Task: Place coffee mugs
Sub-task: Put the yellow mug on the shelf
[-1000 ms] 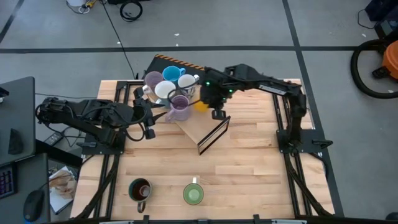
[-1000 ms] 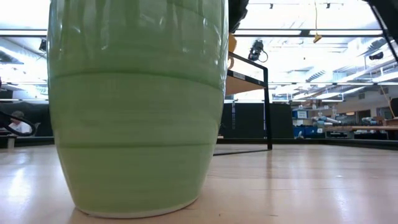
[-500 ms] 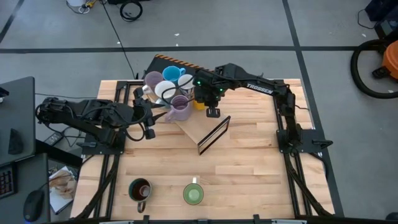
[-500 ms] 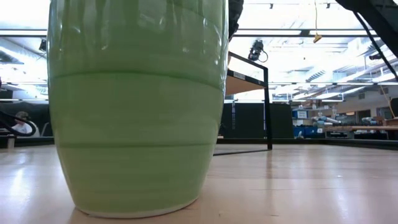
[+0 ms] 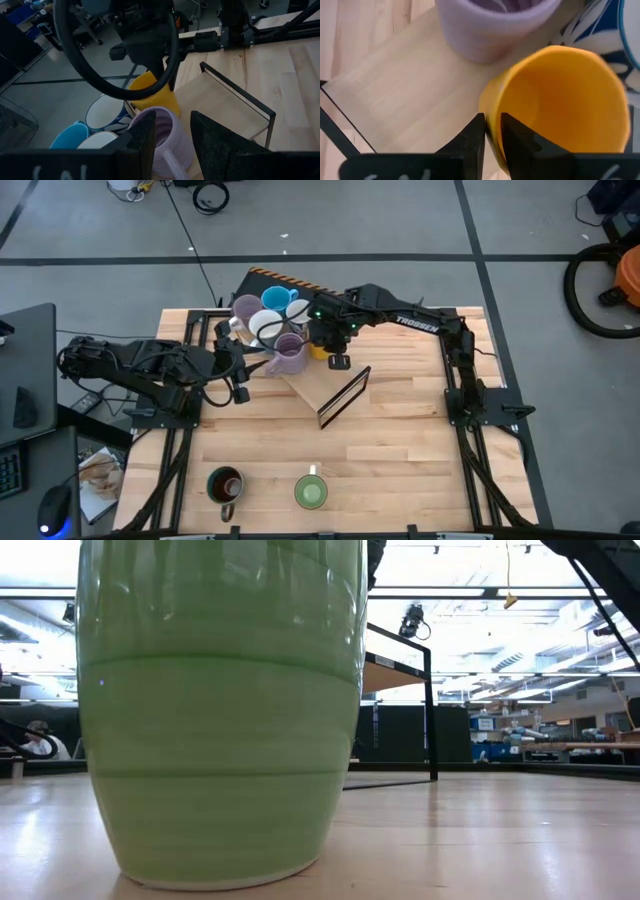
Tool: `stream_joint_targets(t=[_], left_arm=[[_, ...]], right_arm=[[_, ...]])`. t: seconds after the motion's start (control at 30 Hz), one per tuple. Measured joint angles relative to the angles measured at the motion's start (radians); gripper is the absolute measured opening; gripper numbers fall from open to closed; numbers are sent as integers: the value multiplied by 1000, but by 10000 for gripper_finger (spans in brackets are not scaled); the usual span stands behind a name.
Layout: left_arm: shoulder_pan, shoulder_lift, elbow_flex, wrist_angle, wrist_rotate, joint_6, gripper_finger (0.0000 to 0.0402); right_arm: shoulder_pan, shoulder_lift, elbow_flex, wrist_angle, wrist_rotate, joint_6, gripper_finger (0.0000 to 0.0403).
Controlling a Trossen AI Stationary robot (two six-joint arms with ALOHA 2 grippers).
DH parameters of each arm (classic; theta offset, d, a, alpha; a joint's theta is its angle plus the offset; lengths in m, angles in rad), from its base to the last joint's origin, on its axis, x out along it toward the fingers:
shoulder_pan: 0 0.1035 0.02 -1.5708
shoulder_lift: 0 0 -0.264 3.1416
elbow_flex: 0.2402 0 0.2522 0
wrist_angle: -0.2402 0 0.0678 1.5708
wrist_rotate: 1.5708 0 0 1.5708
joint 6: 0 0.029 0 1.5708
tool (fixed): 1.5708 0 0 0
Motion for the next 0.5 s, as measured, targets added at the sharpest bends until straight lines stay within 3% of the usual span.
stream_joint_targets(t=[0.23,0.5], left_arm=[[0,0,0,0,0,2,128],[0,0,0,0,0,2,128]], right_arm=[[14,0,0,35,5,31,75],[19,-2,8,85,-13,227,77]])
